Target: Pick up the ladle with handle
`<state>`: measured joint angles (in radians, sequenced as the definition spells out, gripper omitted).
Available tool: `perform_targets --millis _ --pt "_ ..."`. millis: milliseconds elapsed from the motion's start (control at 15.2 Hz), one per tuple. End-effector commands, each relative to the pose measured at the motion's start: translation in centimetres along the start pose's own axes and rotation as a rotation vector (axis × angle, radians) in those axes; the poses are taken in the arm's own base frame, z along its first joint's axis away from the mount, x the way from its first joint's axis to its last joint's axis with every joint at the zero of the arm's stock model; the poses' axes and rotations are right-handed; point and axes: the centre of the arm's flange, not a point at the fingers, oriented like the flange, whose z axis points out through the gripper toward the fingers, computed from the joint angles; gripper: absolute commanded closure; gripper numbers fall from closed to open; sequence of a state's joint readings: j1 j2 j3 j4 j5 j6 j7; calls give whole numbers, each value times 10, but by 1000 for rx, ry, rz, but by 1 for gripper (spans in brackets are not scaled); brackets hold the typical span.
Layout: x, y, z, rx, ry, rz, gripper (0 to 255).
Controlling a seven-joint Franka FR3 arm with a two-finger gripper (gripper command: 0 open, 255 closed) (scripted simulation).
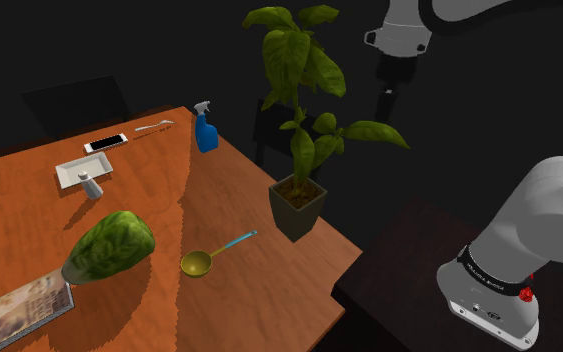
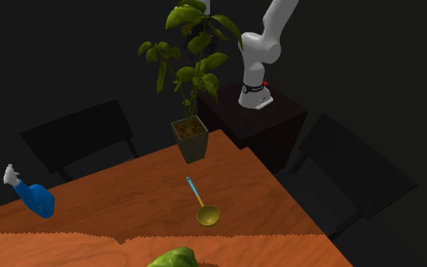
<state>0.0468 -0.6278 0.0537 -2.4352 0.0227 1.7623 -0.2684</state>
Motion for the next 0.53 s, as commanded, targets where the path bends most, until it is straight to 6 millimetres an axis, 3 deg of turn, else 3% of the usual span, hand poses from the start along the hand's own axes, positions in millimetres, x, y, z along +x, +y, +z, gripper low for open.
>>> perform_targets --millis 0,462 --pt "20 -7 16 -7 13 -52 0" --pt "83 -30 74 -28 45 -231 0"
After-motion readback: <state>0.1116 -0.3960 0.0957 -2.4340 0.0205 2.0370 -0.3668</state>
